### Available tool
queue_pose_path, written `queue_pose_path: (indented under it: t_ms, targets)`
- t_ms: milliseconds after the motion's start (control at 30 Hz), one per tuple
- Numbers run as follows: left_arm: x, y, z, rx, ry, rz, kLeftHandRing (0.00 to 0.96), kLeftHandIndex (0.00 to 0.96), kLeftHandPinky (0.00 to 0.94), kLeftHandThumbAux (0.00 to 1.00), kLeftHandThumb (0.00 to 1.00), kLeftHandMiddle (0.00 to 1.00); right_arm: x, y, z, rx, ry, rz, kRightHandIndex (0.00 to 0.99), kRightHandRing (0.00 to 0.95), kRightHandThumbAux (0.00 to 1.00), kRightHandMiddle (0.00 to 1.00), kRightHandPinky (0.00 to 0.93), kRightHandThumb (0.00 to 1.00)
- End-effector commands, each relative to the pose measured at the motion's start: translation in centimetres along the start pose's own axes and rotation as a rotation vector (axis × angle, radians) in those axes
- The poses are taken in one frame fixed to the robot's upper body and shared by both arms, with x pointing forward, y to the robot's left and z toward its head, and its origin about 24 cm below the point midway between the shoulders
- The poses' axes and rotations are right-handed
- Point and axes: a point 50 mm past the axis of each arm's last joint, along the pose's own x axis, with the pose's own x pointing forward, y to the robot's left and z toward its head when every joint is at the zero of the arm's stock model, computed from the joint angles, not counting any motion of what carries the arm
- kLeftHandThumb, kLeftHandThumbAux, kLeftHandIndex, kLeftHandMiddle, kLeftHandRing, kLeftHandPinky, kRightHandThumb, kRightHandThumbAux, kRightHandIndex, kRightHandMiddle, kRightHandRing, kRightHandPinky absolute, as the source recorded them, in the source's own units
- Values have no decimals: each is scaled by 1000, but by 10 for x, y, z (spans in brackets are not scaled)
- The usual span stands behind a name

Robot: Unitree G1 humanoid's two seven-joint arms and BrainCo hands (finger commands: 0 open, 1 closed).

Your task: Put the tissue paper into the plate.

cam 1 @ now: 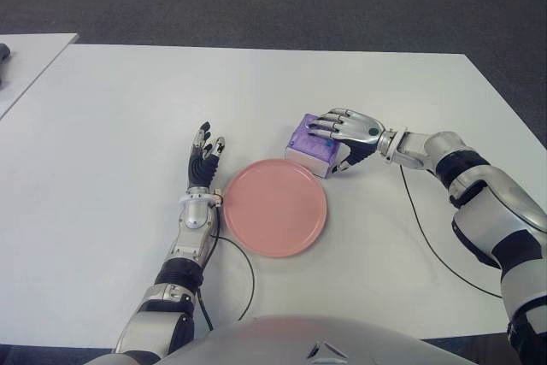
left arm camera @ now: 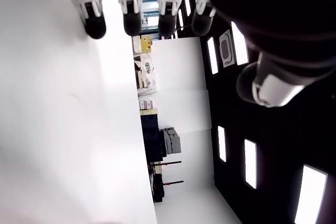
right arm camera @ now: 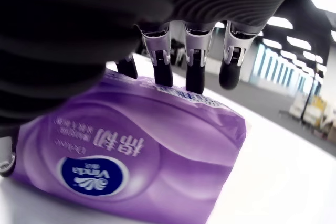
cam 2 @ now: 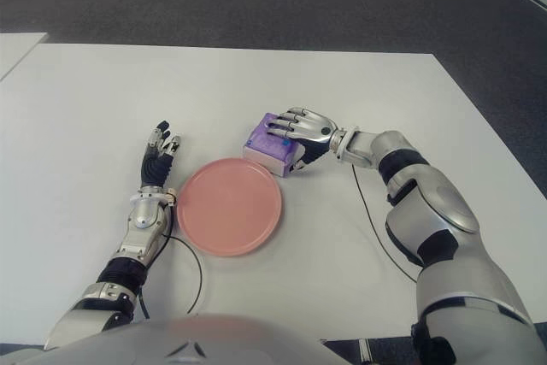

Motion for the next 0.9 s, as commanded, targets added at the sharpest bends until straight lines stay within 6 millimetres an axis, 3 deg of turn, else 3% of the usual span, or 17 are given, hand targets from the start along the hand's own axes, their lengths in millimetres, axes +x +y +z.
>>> queue_pose_path:
  t_ms: [33, 100, 133, 200, 300, 500, 900]
  targets:
    - [-5, -2, -7, 11, 30, 3, 0, 0, 0, 462, 0, 0, -2, 28, 28, -9, -28, 10, 284, 310, 521, 306, 358, 645]
    - [-5, -2, -7, 12, 30, 8, 0, 0, 0, 461, 0, 0, -3, 33, 34, -18, -10, -25, 351, 374, 612, 364, 410, 679]
    - [-5, -2, -7, 12, 30, 10, 0, 0, 0, 458, 0, 0, -4, 36, 38, -21, -1, -43, 366, 453, 637, 422, 480, 737]
    - [-4, -1, -7, 12, 30, 13, 0, 0, 0, 454, 0, 0, -6, 41, 44, -24, 18, -75, 382, 542, 662, 487, 557, 798]
    - [-5, 0, -7, 10, 28, 14, 0, 0, 0, 449, 0, 0, -9, 45, 48, -31, 47, -116, 394, 602, 673, 525, 609, 829]
    - [-5, 1, -6, 12, 24, 12, 0, 0, 0, 447, 0, 0, -12, 47, 49, -33, 67, -143, 406, 644, 677, 545, 624, 844]
    - [-6, 2, -6, 6, 21, -2, 0, 0, 0, 455, 0, 0, -21, 51, 46, -3, 78, -86, 410, 640, 678, 530, 592, 844]
